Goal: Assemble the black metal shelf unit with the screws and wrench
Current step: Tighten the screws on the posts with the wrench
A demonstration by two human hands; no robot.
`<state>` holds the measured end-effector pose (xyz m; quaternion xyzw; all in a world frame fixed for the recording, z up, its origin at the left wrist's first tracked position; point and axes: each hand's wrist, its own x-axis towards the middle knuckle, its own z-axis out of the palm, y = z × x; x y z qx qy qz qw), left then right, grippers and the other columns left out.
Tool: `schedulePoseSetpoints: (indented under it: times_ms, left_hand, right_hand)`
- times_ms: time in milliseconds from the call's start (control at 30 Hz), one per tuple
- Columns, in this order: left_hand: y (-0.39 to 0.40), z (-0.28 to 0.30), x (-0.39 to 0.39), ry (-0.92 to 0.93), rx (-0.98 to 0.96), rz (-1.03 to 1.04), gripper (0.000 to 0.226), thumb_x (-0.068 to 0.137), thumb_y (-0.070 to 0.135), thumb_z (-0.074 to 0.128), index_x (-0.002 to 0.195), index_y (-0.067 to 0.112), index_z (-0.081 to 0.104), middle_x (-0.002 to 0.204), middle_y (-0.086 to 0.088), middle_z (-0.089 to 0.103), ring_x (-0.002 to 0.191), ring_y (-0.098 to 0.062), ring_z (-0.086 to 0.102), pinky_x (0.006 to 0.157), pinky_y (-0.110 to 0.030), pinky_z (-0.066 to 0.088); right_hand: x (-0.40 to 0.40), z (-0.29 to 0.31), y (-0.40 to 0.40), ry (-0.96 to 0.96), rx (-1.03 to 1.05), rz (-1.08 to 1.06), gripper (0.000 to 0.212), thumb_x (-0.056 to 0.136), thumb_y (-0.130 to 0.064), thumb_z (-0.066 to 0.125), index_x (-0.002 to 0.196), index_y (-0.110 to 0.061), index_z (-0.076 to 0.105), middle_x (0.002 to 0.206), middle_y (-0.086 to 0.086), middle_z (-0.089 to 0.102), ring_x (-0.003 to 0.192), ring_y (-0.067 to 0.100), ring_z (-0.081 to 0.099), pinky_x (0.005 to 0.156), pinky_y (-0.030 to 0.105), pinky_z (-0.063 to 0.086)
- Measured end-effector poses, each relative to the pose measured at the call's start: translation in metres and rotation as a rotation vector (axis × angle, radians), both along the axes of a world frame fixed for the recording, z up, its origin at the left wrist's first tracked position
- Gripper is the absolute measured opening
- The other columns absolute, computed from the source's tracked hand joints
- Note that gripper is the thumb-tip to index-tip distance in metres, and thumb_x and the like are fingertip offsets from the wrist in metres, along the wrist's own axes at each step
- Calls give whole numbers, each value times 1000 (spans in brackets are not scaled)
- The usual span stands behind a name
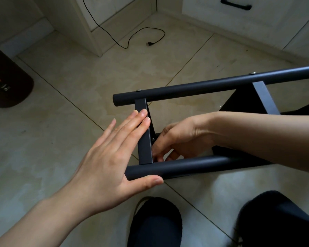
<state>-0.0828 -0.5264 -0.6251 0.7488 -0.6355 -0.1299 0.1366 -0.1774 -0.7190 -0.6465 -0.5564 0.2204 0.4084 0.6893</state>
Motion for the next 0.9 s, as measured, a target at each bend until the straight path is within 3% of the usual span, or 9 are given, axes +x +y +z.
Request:
schedulePoseSetpoints:
  times_ms: [100, 267, 600, 733, 900]
  left_hand:
    - [0, 1, 0, 0, 0, 1, 100, 84, 80, 41, 158, 15, 25, 167, 5, 17, 154, -8, 10, 123, -37, 9]
    - [0, 1, -1, 5, -1, 4, 100, 84, 81, 40, 158, 14, 25, 167, 5, 17, 154, -8, 10, 123, -37, 10]
    - [-1, 1, -2, 14, -1, 9, 101, 83, 79, 43, 158, 14, 25, 167, 5, 17, 154, -7, 9, 123, -35, 9]
    - [0, 1, -2, 19, -3, 11, 101, 83, 80, 43, 158, 14, 25, 167, 6, 17, 154, -7, 9, 123, -34, 8]
    - [0, 1, -2, 19, -1, 11, 101, 83, 80, 44, 158, 15, 25, 167, 6, 17, 154, -7, 9, 123, -35, 9]
  right_hand:
    - [-1, 2, -2, -7, 7, 15, 8, 92, -19, 62, 95, -13, 67, 80, 1, 63, 78, 15, 56, 89, 37, 43]
    - [0, 1, -1, -9, 10, 15, 9, 92, -20, 62, 93, -13, 67, 76, 0, 62, 73, 12, 56, 74, 29, 47]
    - [0, -4, -2, -37, 6, 17, 11, 92, -23, 63, 88, -14, 68, 76, -1, 64, 70, 10, 60, 74, 29, 49]
    - [-1, -6, -2, -60, 62, -8, 11, 95, -20, 59, 100, -13, 66, 85, 0, 66, 74, 10, 64, 74, 27, 54]
    - [1, -5, -1, -56, 49, -4, 10, 95, -19, 59, 93, -14, 67, 77, -2, 64, 69, 8, 61, 72, 27, 52]
